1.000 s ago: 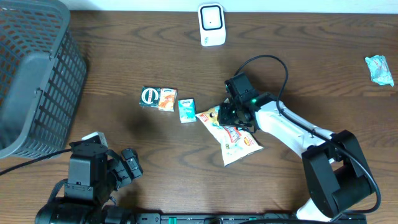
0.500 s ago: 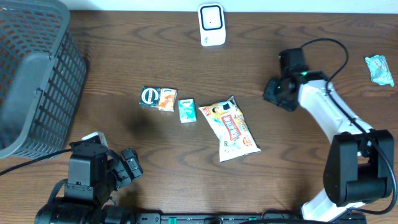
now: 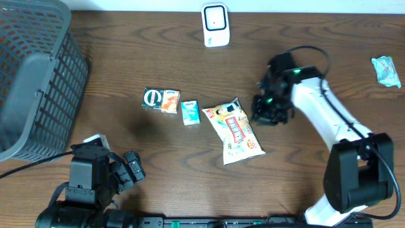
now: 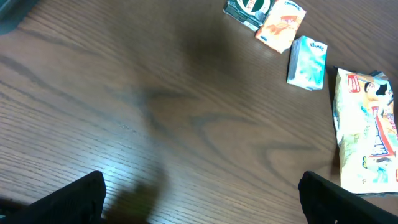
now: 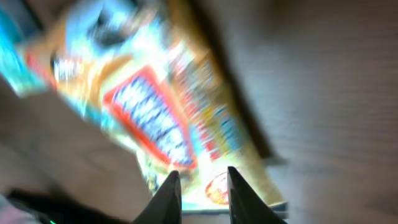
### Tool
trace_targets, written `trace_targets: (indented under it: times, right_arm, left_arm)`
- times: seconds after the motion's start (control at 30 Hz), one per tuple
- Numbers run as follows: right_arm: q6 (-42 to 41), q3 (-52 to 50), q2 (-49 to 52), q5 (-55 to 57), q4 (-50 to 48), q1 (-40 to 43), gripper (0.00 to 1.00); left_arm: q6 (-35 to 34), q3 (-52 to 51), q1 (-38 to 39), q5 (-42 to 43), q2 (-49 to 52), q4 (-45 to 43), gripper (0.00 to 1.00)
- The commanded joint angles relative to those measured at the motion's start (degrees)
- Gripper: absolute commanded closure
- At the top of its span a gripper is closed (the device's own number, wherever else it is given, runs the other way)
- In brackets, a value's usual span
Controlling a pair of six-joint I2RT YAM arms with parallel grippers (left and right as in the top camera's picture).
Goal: Scan the item barcode
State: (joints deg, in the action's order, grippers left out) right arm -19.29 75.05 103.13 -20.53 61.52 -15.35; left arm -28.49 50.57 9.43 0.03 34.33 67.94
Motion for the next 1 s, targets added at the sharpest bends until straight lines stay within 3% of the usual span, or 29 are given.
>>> trace_targets:
  times: [0.0, 0.17, 0.47, 0.7, 0.83, 0.97]
  right_arm:
    - [2.40, -0.94, 0.50, 6.62, 0.24, -5.70, 0.79]
    - [-4.68, -5.73, 0.61, 12.09, -5.92, -11.52, 0.71]
    - [-11.19, -14.69, 0.70, 13.44, -20.70, -14.29, 0.73]
    - [-21.16, -16.35, 0.70, 21.77, -23.12, -10.73, 0.76]
    - [-22.86, -16.35, 0.70, 21.70, -24.76, -6.43, 0.85]
    - [-25.00, -16.17, 0.66, 19.89, -25.16, -1.68, 0.82]
  left_arm:
    - [0.11, -0.11, -0.13, -0.52, -0.22, 0.13, 0.02]
    - [0.11, -0.11, -0.13, -0.52, -0.22, 0.13, 0.02]
    - [0.11, -0.11, -0.13, -0.52, -0.22, 0.15, 0.02]
    - [0.11, -0.11, -0.13, -0.52, -0.22, 0.13, 0.02]
    - [0.11, -0.11, -0.13, -0.52, -0.22, 0.15, 0.02]
    - [0.11, -0.11, -0.13, -0.52, -0.22, 0.15, 0.02]
